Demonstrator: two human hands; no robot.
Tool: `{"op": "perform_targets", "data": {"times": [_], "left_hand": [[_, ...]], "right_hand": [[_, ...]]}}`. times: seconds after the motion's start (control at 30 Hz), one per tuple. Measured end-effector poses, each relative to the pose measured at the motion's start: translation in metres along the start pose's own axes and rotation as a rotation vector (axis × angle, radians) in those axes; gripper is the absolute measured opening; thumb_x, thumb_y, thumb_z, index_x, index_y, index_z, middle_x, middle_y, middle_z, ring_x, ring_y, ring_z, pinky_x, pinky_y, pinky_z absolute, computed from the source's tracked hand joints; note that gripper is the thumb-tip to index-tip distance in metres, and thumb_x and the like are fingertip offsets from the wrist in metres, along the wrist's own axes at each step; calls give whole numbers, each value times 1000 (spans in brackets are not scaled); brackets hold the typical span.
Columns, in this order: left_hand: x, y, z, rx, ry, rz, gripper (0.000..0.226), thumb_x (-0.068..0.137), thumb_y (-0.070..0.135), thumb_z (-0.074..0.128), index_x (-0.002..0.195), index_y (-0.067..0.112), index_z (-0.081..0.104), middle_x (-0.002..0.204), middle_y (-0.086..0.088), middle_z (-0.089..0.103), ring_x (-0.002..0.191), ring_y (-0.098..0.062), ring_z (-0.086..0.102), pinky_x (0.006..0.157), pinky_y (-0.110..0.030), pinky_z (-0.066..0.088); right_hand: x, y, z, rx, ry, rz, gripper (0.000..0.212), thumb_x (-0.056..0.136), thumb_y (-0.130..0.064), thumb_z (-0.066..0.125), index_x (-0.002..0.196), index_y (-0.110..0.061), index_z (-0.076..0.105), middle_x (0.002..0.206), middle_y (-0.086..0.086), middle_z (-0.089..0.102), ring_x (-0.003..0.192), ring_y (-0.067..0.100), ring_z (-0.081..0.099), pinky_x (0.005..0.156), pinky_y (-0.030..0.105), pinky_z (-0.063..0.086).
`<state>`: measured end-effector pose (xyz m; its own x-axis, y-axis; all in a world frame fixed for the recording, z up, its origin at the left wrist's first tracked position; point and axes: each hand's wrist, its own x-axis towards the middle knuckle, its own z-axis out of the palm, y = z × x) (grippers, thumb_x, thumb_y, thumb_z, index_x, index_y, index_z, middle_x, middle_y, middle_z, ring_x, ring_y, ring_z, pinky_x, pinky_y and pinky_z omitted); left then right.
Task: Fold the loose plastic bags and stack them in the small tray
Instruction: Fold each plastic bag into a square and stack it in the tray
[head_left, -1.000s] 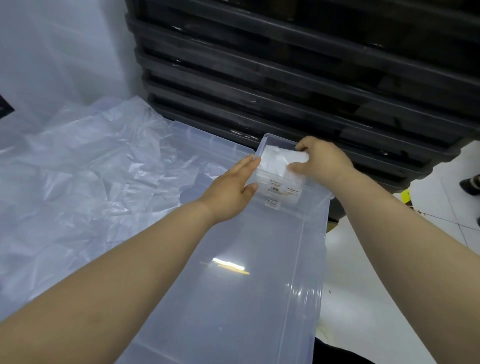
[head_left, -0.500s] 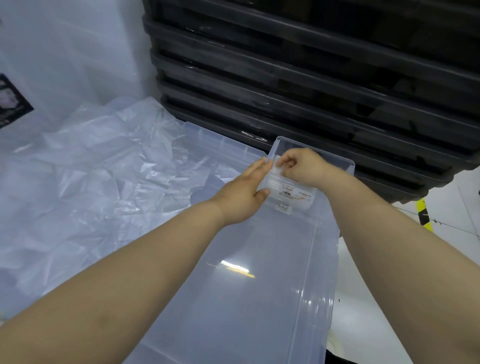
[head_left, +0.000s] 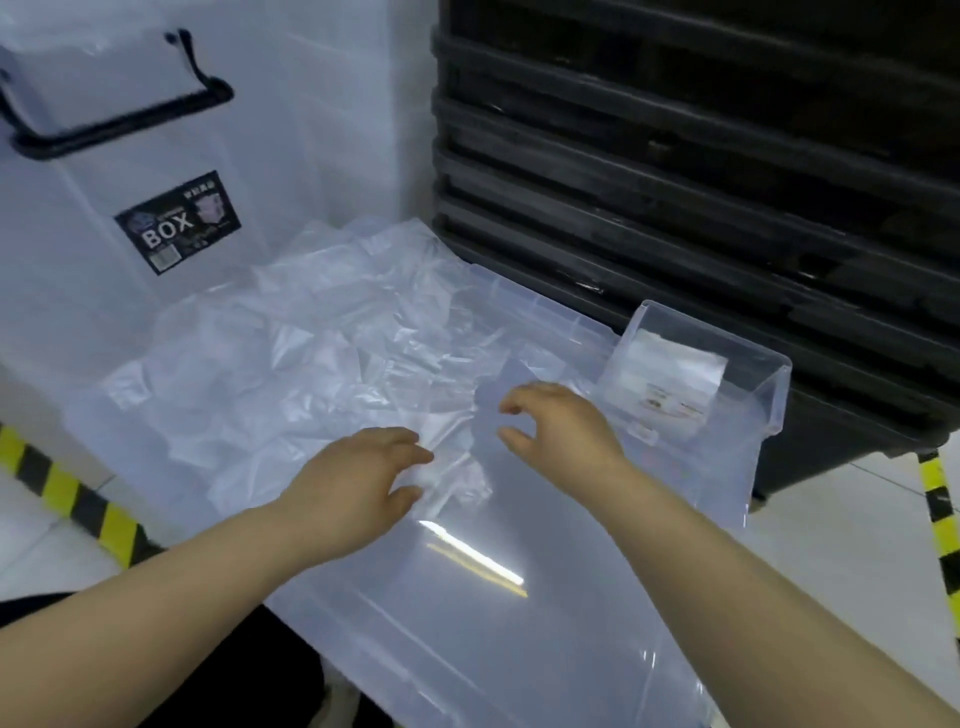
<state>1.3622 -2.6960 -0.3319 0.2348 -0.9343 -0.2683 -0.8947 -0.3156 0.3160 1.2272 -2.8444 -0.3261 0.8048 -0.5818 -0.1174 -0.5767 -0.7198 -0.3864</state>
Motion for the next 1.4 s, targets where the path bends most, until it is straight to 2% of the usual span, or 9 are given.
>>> {"op": "perform_targets", "data": {"times": [0.13, 0.4, 0.7, 0.77, 0.9, 1.0, 1.1, 1.27, 1.4], "left_hand": [[-27, -39, 6, 231, -106, -224, 69, 96, 47, 34, 147, 25, -8, 155, 0, -12, 144, -15, -1, 113, -28, 7], [-17, -61, 20, 182, -150, -253, 73, 95, 54, 28, 146, 22, -13, 154, 1, -18, 143, -16, -13, 114, -33, -1], [-15, -64, 18, 118, -77, -254, 74, 93, 55, 31, 147, 23, -9, 156, 1, -11, 143, -15, -6, 114, -32, 0], [-14, -63, 16, 99, -32, -238, 76, 93, 55, 30, 146, 22, -13, 155, 0, -12, 143, -15, -6, 114, -32, -1], [-14, -61, 13, 101, 69, -235, 81, 92, 55, 32, 145, 19, -17, 155, -1, -15, 143, -15, -6, 114, -31, -4], [-12, -58, 13, 120, 347, -135, 86, 87, 52, 50, 147, 6, 10, 153, -16, 14, 139, -27, 25, 113, -37, 12], [-7, -60, 19, 163, 550, 14, 81, 63, 48, 69, 128, 5, 45, 124, -19, 58, 106, -33, 61, 100, -40, 38], [-5, -47, 26, 194, 520, 201, 61, 31, 24, 93, 88, 12, 74, 90, -6, 72, 81, -23, 70, 72, -49, 53], [-10, -36, 31, 136, 363, 341, 11, 44, 26, 63, 54, 27, 69, 58, 11, 64, 48, -11, 63, 55, -21, 43]], "right_hand": [[-2, -26, 43, -13, -93, -103, 51, 89, -29, 57, 137, -18, 42, 146, -1, 37, 134, 14, 31, 105, 19, 18], [17, -43, 68, -42, 27, -17, 64, 93, -36, 49, 147, -21, 17, 154, -3, 18, 141, 14, 14, 111, 22, 3], [40, -45, 72, -90, 358, -64, 17, 87, -13, 55, 92, -10, 71, 101, 4, 66, 101, 21, 54, 84, 25, 35], [36, -45, 75, 63, 597, -53, 9, 73, -10, 65, 71, -10, 73, 86, 2, 67, 88, 14, 50, 75, 27, 39], [25, -47, 63, 569, 503, 157, 9, 85, -8, 63, 85, -7, 72, 93, -12, 52, 93, 11, 48, 72, 10, 36], [11, -49, 42, 786, 509, 144, 19, 85, -4, 62, 76, -21, 65, 88, -18, 55, 76, -9, 53, 68, 2, 38], [-13, -44, 26, 861, 387, 141, 25, 85, -1, 61, 75, -24, 65, 84, -16, 61, 64, -13, 54, 65, 3, 42], [-58, -19, 9, 870, 148, 260, 35, 83, 0, 63, 58, -25, 68, 66, -15, 69, 64, -5, 60, 66, 6, 46], [-90, 7, 9, 797, 57, 398, 31, 83, -1, 62, 60, -21, 67, 69, -10, 69, 70, 7, 62, 70, 12, 47]]}}
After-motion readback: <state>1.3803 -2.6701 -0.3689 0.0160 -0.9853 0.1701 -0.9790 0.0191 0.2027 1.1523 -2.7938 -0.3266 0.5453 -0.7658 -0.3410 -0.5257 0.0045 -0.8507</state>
